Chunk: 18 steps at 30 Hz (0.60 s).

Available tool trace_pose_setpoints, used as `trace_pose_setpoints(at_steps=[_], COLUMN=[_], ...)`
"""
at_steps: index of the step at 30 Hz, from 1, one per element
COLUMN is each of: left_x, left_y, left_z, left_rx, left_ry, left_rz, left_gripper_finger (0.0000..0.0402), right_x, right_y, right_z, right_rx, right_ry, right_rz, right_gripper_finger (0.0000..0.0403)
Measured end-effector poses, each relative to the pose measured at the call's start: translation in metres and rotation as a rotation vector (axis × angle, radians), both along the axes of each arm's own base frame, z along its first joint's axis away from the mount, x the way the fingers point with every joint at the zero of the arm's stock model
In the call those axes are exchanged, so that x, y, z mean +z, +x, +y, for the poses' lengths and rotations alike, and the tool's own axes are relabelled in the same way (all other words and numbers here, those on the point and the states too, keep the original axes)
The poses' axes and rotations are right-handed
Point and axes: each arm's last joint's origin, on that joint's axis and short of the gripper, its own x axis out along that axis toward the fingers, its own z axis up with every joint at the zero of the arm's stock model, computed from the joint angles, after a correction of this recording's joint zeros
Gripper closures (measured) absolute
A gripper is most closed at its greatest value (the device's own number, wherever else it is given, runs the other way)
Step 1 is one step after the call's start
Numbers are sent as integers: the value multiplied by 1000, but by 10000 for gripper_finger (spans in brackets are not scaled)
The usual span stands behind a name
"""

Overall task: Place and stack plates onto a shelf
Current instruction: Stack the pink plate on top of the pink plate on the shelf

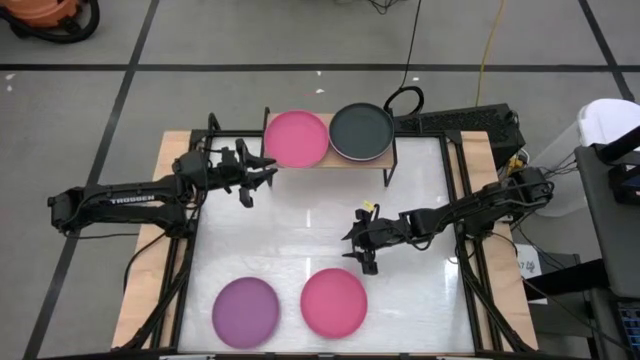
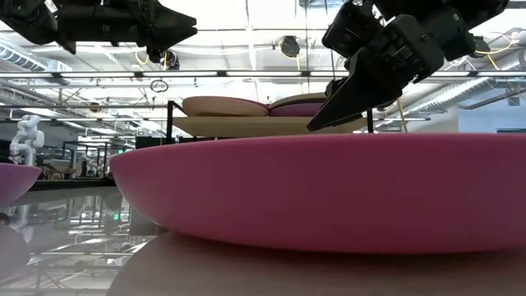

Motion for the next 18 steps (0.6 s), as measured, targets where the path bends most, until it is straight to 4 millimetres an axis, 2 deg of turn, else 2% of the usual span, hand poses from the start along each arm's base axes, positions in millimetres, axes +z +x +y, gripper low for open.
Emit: trace_pose_setpoints(at_steps=[18], left_x=[0], left_y=[0], left_z=[1], left_rx=[19], left_ry=[-1], left_rz=[0], left_gripper_finger=[273], right_x=[-2], right_y=[1], right_z=[1], right_rx=[-12], right_ry=[24], right_rz=[4], right_gripper_finger=[193])
